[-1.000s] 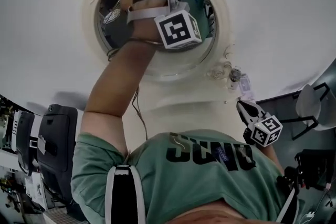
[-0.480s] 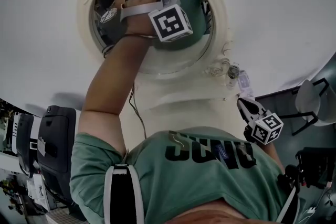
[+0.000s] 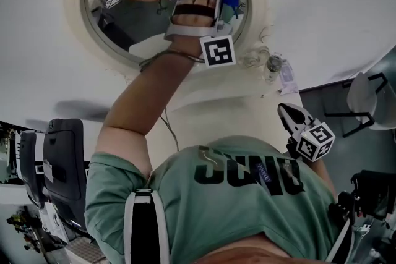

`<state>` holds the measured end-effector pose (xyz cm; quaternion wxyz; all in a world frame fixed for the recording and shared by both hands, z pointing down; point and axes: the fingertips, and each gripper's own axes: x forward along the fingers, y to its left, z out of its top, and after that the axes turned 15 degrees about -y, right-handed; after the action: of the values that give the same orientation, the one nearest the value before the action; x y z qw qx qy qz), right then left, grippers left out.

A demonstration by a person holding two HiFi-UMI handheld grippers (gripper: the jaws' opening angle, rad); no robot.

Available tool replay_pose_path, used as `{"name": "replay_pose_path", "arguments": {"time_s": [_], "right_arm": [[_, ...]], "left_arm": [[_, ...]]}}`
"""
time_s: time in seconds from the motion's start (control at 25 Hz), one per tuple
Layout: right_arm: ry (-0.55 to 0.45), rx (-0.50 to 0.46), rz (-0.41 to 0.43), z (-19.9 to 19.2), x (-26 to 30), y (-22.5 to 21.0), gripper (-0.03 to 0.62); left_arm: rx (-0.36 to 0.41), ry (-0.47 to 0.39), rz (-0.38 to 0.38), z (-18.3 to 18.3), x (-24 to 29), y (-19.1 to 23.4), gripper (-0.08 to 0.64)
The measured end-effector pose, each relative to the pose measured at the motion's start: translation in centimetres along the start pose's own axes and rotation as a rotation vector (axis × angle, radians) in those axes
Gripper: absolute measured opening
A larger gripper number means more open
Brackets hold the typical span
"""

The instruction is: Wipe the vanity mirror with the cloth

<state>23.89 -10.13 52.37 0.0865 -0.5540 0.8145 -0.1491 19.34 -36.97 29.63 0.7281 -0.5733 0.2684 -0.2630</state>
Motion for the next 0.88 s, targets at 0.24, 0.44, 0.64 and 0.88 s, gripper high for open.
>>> {"name": "replay_pose_path", "arguments": {"time_s": [0.24,0.44,0.64,0.88], "right_arm": [[0.008,0.017,-0.047,-0.7,-1.4,-1.3,0.008],[0.02,0.027,-0.069,-1.2,-2.0,-1.5,0.008],[0.019,0.027,-0.059,-0.9,-1.6,-1.2,0.008],[-0.005,-0.003,-0.012,-0.1,-0.6,-0.5,0.008]], "left_arm": [[0.028,-0.048,-0.331,4.8,-2.1,-19.7,0.072],[-0.012,-0.021,-0.386,4.8,-3.8,-26.2,0.075],[-0.059,-0.036,-0.4,5.2,-3.6,-26.2,0.075],[-0.385,-0.034,-0.525,5.8,-5.3,-25.2,0.077]]}}
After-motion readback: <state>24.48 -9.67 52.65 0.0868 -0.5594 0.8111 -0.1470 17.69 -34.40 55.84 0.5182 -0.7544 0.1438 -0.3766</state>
